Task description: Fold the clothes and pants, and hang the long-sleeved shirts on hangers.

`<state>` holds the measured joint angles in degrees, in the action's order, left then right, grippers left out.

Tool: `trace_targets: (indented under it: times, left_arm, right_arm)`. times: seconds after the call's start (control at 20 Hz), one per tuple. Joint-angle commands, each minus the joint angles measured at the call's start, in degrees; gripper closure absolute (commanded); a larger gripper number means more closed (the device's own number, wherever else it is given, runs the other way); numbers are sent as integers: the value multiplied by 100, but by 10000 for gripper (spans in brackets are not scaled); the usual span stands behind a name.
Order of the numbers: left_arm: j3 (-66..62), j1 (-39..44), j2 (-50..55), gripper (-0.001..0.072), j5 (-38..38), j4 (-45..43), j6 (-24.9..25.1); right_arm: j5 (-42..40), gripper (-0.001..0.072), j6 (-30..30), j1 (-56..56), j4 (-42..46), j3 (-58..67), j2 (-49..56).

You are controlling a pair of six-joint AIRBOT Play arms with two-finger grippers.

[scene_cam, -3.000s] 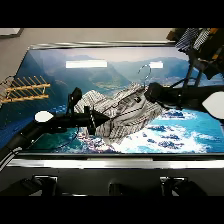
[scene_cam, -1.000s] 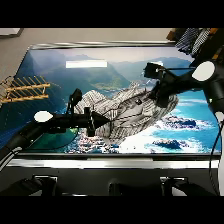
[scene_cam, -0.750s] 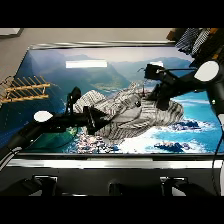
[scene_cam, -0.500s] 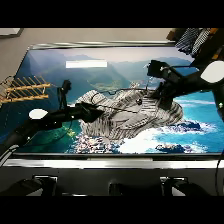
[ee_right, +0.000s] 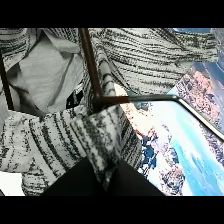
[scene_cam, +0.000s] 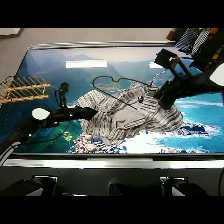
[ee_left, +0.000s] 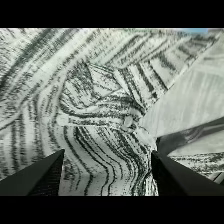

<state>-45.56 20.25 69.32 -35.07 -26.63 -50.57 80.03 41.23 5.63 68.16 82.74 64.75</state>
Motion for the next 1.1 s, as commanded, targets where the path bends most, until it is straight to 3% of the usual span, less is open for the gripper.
trace_targets:
  times: [0.0,0.25,0.7,0.75,0.8,0.85,1.05]
  left_arm:
    - [-7,848,396,92,933,-192,131]
    - [-76,1480,723,93,1770,-192,131]
    - [-804,1547,1499,117,2317,-190,107]
    - [-918,1556,1611,238,2312,-190,107]
    - [-1025,1556,1700,517,2306,-190,107]
    - [-1095,1550,1738,681,2319,-192,107]
    - [-1410,1198,1624,687,1744,-195,109]
  right_arm:
    - [98,690,640,-2,0,2,-22]
    - [114,690,767,-2,0,2,-22]
    - [195,690,920,-2,-7,2,-22]
    - [227,690,920,0,-7,2,-22]
    - [264,690,920,-2,-7,2,-22]
    - [282,690,986,-2,-7,2,-22]
    - [332,690,1541,-2,-2,2,-35]
